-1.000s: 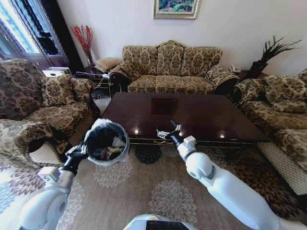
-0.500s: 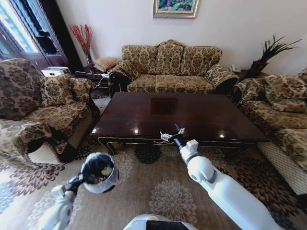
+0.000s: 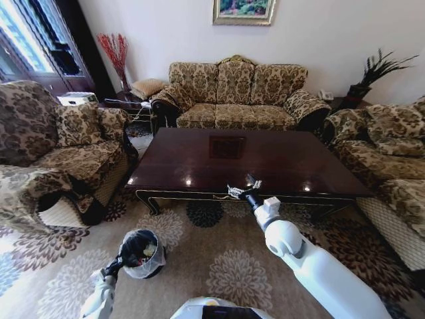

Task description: Move to the front of the table and place the trash on the table into the trash bin.

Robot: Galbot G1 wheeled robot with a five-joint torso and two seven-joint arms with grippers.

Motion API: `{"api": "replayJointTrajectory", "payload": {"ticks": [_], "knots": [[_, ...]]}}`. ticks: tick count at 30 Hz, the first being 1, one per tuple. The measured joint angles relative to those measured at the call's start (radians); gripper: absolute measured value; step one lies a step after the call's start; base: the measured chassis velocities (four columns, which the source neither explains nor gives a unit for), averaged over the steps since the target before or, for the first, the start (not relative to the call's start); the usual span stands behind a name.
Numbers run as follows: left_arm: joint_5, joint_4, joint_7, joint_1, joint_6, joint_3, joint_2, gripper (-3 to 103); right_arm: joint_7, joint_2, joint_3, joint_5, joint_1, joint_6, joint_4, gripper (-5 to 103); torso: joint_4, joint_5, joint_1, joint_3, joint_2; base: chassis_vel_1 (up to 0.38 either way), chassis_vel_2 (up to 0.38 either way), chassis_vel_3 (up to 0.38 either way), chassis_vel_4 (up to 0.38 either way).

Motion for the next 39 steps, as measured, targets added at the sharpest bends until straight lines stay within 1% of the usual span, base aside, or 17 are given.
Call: {"api": "replayJointTrajectory", "payload": {"ticks": [2, 5, 14, 15, 18, 21, 23, 27, 28, 29, 30, 32, 33, 35, 36, 38, 39], "knots": [[-0.002, 0.025, 0.004, -0.010, -0.013, 0.000, -0.001, 3, 0.000, -0.001, 0.000, 0.002, 0.001, 0.000, -0.001, 100, -0.0001, -0.0001, 0.000, 0.000, 0.000, 0.000, 0.000, 0.000, 0.000], [-0.006, 0.110, 0.018, -0.045, -0.074, 0.000, -0.002, 3, 0.002, -0.003, 0.000, 0.006, 0.001, 0.001, -0.001, 100, -0.0008, -0.0002, 0.000, 0.000, 0.000, 0.000, 0.000, 0.000, 0.000], [0.005, 0.137, 0.000, -0.065, -0.084, -0.006, -0.024, 3, 0.002, -0.008, -0.013, 0.018, 0.023, 0.002, -0.007, 100, -0.0010, -0.0003, 0.000, 0.000, 0.000, 0.000, 0.000, 0.000, 0.000], [0.009, 0.137, -0.004, -0.064, -0.085, -0.008, -0.028, 13, 0.003, -0.008, -0.014, 0.021, 0.029, 0.002, -0.007, 100, -0.0006, 0.0010, 0.000, 0.000, 0.000, 0.000, 0.000, 0.000, 0.000], [0.013, 0.139, -0.004, -0.060, -0.087, -0.010, -0.034, 18, 0.003, -0.010, -0.015, 0.023, 0.032, 0.002, -0.007, 100, -0.0002, 0.0002, 0.000, 0.000, 0.000, 0.000, 0.000, 0.000, 0.000], [0.018, 0.136, 0.010, -0.052, -0.092, -0.015, -0.044, 34, 0.003, -0.015, -0.014, 0.024, 0.033, 0.003, -0.007, 100, -0.0012, 0.0003, 0.000, 0.000, 0.000, 0.000, 0.000, 0.000, 0.000], [0.021, 0.126, 0.017, -0.042, -0.089, -0.018, -0.048, 34, 0.003, -0.016, -0.012, 0.024, 0.033, 0.003, -0.006, 100, -0.0008, -0.0003, 0.000, 0.000, 0.000, 0.000, 0.000, 0.000, 0.000], [-0.001, -0.015, 0.020, 0.026, -0.084, -0.040, -0.058, 56, 0.003, -0.017, -0.011, 0.027, 0.033, 0.003, -0.001, 100, -0.0003, 0.0003, 0.000, 0.000, 0.000, 0.000, 0.000, 0.000, 0.000], [-0.001, -0.015, 0.020, 0.026, -0.084, -0.040, -0.058, 56, 0.003, -0.017, -0.011, 0.027, 0.033, 0.003, -0.001, 100, -0.0003, 0.0003, 0.000, 0.000, 0.000, 0.000, 0.000, 0.000, 0.000], [-0.003, -0.058, 0.021, 0.044, -0.093, -0.046, -0.059, 61, 0.003, -0.017, -0.011, 0.028, 0.033, 0.003, 0.001, 100, -0.0004, -0.0001, 0.000, 0.000, 0.000, 0.000, 0.000, 0.000, 0.000], [-0.001, -0.115, 0.023, 0.065, -0.133, -0.055, -0.061, 61, 0.003, -0.015, -0.010, 0.028, 0.033, 0.003, 0.002, 100, -0.0003, -0.0004, 0.000, 0.000, 0.000, 0.000, 0.000, 0.000, 0.000], [0.036, -0.180, 0.024, 0.083, -0.230, -0.070, -0.061, 72, 0.003, -0.009, -0.010, 0.028, 0.032, 0.003, 0.003, 100, -0.0005, 0.0010, 0.000, 0.000, 0.000, 0.000, 0.000, 0.000, 0.000], [0.036, -0.180, 0.024, 0.083, -0.230, -0.070, -0.061, 72, 0.003, -0.009, -0.010, 0.028, 0.032, 0.003, 0.003, 100, -0.0005, 0.0010, 0.000, 0.000, 0.000, 0.000, 0.000, 0.000, 0.000], [0.075, -0.217, 0.022, 0.092, -0.304, -0.076, -0.059, 83, 0.003, -0.003, -0.011, 0.027, 0.028, 0.002, 0.006, 100, -0.0006, -0.0005, 0.000, 0.000, 0.000, 0.000, 0.000, 0.000, 0.000], [0.077, -0.221, 0.021, 0.092, -0.312, -0.076, -0.058, 89, 0.003, -0.003, -0.011, 0.027, 0.028, 0.002, 0.007, 100, -0.0006, -0.0005, 0.000, 0.000, 0.000, 0.000, 0.000, 0.000, 0.000], [0.077, -0.226, 0.018, 0.091, -0.328, -0.078, -0.055, 89, 0.003, -0.002, -0.012, 0.027, 0.026, 0.002, 0.010, 100, -0.0006, -0.0002, 0.000, 0.000, 0.000, 0.000, 0.000, 0.000, 0.000], [0.078, -0.233, 0.014, 0.090, -0.345, -0.081, -0.053, 93, 0.003, -0.003, -0.011, 0.027, 0.023, 0.002, 0.013, 100, -0.0005, -0.0002, 0.000, 0.000, 0.000, 0.000, 0.000, 0.000, 0.000]]}}
